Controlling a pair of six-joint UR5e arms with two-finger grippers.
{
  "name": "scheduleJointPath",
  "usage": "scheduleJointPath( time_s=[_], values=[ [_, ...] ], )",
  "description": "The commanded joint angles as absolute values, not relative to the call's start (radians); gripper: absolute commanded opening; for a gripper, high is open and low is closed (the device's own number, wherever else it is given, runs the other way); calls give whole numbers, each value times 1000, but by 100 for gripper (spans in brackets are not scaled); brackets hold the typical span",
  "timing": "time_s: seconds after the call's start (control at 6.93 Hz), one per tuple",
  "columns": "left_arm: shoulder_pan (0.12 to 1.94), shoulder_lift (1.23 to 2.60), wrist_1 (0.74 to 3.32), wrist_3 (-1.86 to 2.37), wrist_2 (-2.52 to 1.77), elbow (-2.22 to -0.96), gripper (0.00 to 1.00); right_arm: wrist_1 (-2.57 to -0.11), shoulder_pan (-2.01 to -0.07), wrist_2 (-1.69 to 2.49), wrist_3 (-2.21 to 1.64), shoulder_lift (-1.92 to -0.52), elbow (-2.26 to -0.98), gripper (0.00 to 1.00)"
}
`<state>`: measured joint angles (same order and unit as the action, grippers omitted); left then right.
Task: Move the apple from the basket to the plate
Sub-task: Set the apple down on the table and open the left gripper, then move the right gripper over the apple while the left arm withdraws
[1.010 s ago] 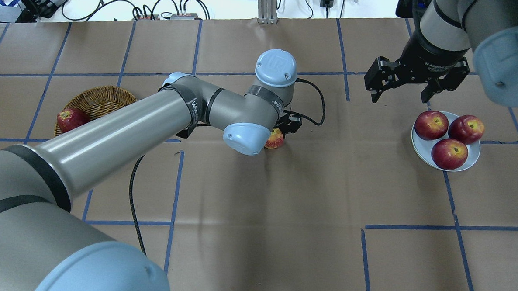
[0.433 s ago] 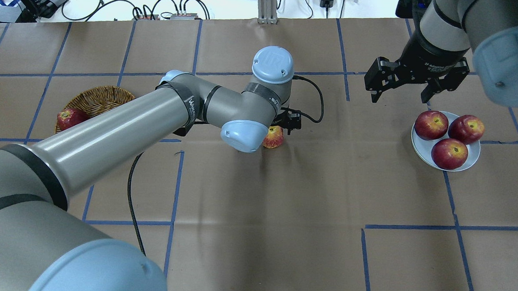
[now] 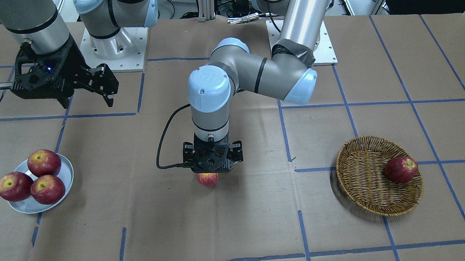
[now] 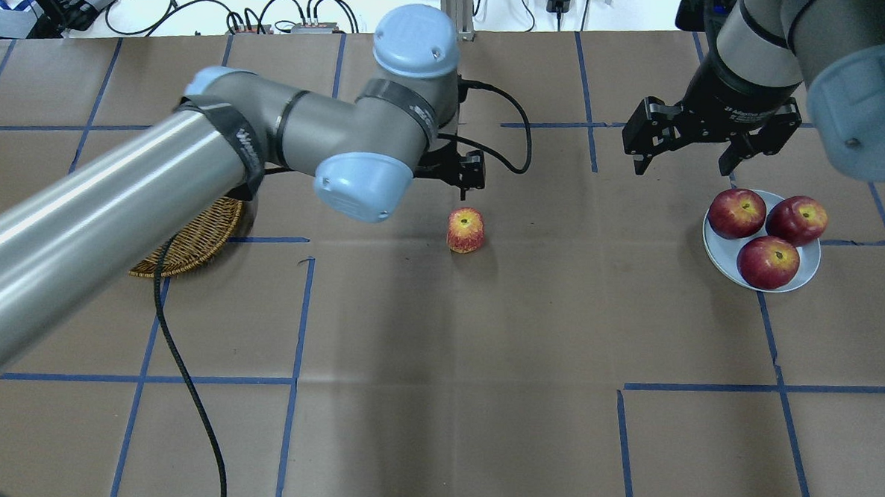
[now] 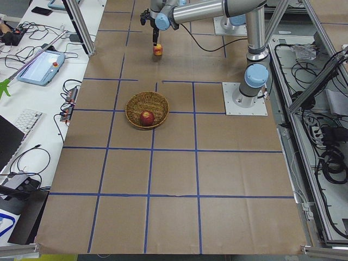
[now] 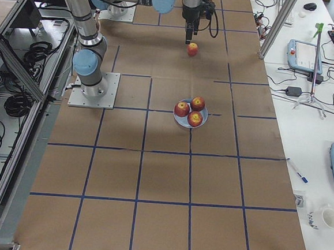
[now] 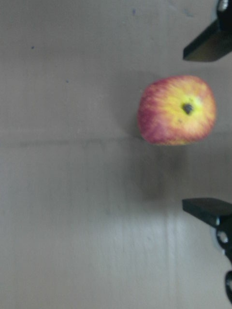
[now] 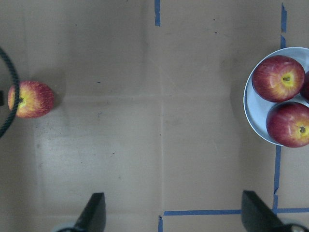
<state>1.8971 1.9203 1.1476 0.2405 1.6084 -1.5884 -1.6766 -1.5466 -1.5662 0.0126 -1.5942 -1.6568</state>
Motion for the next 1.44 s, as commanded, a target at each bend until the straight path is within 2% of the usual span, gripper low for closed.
scheduleJointPath(
  time_s=[0.0,0.14,0.29,0.72,1.3],
  values=[
    [1774,1688,1384,63,1609,-1614,99,-1680,-1551,-1568,14,-1591,-1657,100],
    [1734,1583,1520,48,1605,-1614,99,-1693,-1552,-1569,12,-1591,-1655,100],
    [1712,1528,1535,-10,1608,-1618,99,-1697,-1554,-1569,9,-1592,-1655,100],
    [1701,1488,1565,-51,1612,-1620,99,-1735,-1641,-1558,-117,-1533,-1644,100],
    [1701,1459,1552,-48,1606,-1680,99,-2009,-1886,-1569,-371,-1291,-1647,100]
  ],
)
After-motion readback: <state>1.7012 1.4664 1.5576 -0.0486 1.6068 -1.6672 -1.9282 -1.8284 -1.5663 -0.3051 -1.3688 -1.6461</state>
